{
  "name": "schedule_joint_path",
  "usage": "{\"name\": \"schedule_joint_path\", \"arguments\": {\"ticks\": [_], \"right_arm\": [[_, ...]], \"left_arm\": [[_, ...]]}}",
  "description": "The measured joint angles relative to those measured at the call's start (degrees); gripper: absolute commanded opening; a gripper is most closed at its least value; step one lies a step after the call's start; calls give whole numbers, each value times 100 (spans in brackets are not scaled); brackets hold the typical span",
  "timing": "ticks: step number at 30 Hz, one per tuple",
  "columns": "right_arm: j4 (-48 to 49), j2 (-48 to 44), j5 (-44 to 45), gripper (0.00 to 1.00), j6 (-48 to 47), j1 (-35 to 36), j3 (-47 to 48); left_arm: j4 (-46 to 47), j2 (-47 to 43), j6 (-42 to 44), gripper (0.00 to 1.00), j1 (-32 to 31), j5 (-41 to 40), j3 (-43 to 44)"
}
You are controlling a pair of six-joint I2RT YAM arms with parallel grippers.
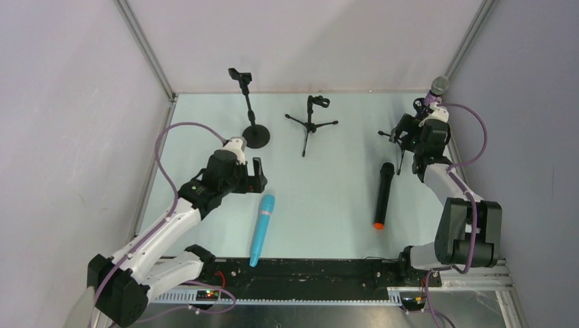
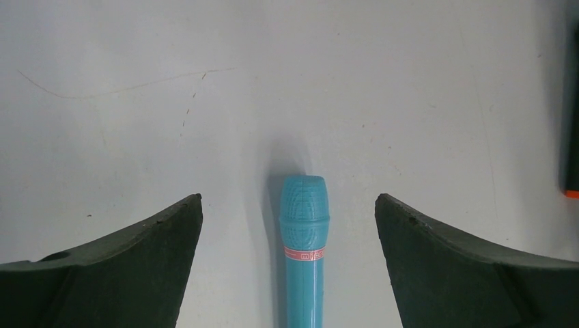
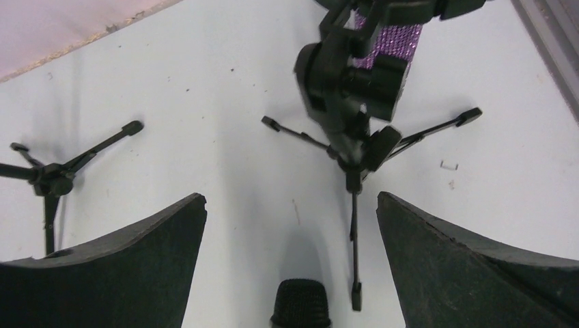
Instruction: Attach the microphones to the stand
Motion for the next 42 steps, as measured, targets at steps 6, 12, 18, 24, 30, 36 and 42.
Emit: {"name": "schedule_joint_path", "arguments": {"ticks": [6, 12, 18, 24, 30, 36, 42], "right_arm": [[-518, -442, 168, 99, 280, 133, -63], [-1106, -837, 299, 99, 511, 144, -219], [-1545, -1526, 343, 99, 678, 282, -627], [-1867, -2339, 315, 99, 901, 551, -1049], [-2079, -2776, 299, 99, 1056, 1342, -1335], [-2035, -2717, 658, 99, 1128, 2608, -1478], [-1449, -1930, 942, 100, 1163, 3495, -1471]], "left_arm": [[-2, 278, -94, 100, 0, 11, -83], [-7, 136, -184, 100, 0, -17, -356], [-20, -463, -247, 100, 0, -118, -616], [-24, -876, -328, 100, -2, -302, -713], [-26, -946, -323, 100, 0, -584, -625], [-15, -608, -173, 100, 0, -804, 11], [11, -160, 50, 100, -2, -868, 780]]}}
